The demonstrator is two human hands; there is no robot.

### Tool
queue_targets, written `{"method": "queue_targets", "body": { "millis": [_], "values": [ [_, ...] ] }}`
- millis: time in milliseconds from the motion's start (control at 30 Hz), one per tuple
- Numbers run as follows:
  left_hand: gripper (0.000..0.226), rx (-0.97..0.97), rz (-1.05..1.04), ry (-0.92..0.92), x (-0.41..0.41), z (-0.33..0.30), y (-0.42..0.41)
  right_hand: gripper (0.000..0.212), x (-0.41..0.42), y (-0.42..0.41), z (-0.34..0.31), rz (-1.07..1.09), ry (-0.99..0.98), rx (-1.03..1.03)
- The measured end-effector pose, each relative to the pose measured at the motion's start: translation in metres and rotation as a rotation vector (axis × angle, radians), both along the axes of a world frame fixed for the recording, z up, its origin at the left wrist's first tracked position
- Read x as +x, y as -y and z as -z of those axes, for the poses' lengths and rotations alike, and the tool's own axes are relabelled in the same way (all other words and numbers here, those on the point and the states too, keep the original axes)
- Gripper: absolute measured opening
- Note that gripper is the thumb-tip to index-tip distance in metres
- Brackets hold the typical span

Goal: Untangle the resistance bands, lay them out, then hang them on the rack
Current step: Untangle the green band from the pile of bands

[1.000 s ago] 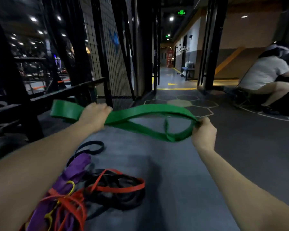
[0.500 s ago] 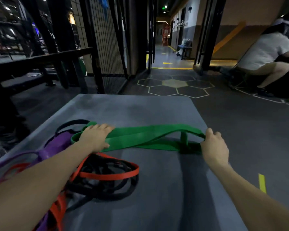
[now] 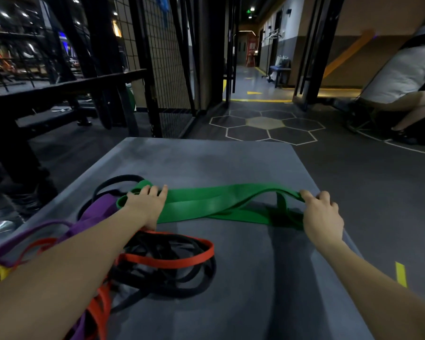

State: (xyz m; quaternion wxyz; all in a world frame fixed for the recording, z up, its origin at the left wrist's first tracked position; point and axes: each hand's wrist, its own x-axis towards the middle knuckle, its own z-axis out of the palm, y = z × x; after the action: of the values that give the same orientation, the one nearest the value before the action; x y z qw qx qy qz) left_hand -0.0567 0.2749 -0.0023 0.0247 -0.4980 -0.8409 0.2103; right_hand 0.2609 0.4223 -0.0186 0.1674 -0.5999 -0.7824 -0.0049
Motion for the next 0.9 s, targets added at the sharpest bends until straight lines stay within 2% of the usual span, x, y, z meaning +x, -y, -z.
{"method": "queue_targets", "body": {
  "millis": [133,200,367,433,533,667,833,900],
  "values": [
    [0.062,0.119,0.107,-0.148,-0.003,-0.011,-0.001,0.051,0.001,-0.002,-0.001,0.015,-0.037,0.017],
    [0.051,0.18,0.139,-0.182,-0.009,-0.02,0.002,0.051,0.001,-0.004,-0.002,0.036,-0.067,0.024],
    [0.052,0.249,0.133,-0.165,-0.028,-0.048,0.001,0.048,-0.002,-0.008,-0.006,0.044,-0.068,0.081],
    [0.045,0.299,0.19,-0.201,-0.033,-0.056,-0.007,0.044,0.0,-0.011,-0.008,0.053,-0.05,0.113],
    [0.045,0.352,0.196,-0.245,-0.031,-0.046,-0.023,0.041,0.005,-0.009,-0.001,0.089,0.011,0.088],
    [0.06,0.49,-0.007,-0.068,-0.03,-0.017,-0.035,0.043,0.01,-0.01,0.011,0.1,0.008,0.084],
    [0.08,0.593,-0.131,0.325,-0.04,0.0,-0.023,0.038,0.007,-0.012,0.014,0.111,-0.003,0.079],
    [0.081,0.592,-0.125,0.351,-0.046,0.0,-0.016,0.038,0.005,-0.011,0.014,0.118,-0.015,0.071]
  ]
}}
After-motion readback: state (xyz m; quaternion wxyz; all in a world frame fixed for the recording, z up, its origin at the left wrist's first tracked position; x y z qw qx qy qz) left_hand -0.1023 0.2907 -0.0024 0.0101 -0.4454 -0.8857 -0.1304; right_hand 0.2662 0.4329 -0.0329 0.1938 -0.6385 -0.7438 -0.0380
